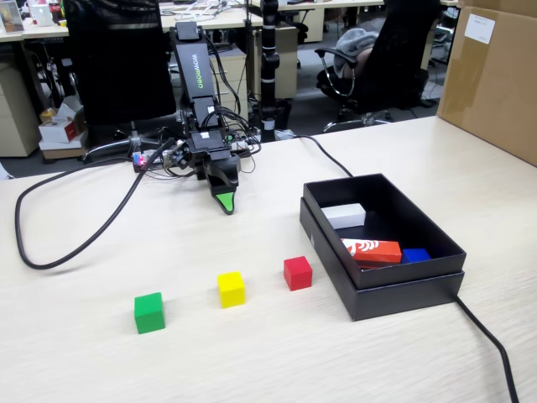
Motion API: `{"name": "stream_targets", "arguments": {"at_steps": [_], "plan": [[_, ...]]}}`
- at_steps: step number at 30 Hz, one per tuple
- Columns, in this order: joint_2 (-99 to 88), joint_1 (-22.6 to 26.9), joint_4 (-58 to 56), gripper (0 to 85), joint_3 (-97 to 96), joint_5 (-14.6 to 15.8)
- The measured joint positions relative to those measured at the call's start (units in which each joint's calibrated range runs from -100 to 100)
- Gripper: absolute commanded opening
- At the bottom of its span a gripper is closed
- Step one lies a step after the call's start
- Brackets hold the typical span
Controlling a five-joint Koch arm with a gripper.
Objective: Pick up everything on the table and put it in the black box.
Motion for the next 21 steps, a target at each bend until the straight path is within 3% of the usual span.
{"name": "stream_targets", "arguments": {"at_steps": [10, 14, 21], "plan": [[0.0, 0.2, -0.1, 48.5, 0.0, 0.0], [0.0, 4.0, 0.0, 48.7, -0.1, -0.1], [0.0, 4.2, 0.0, 48.7, 0.0, 0.0]]}}
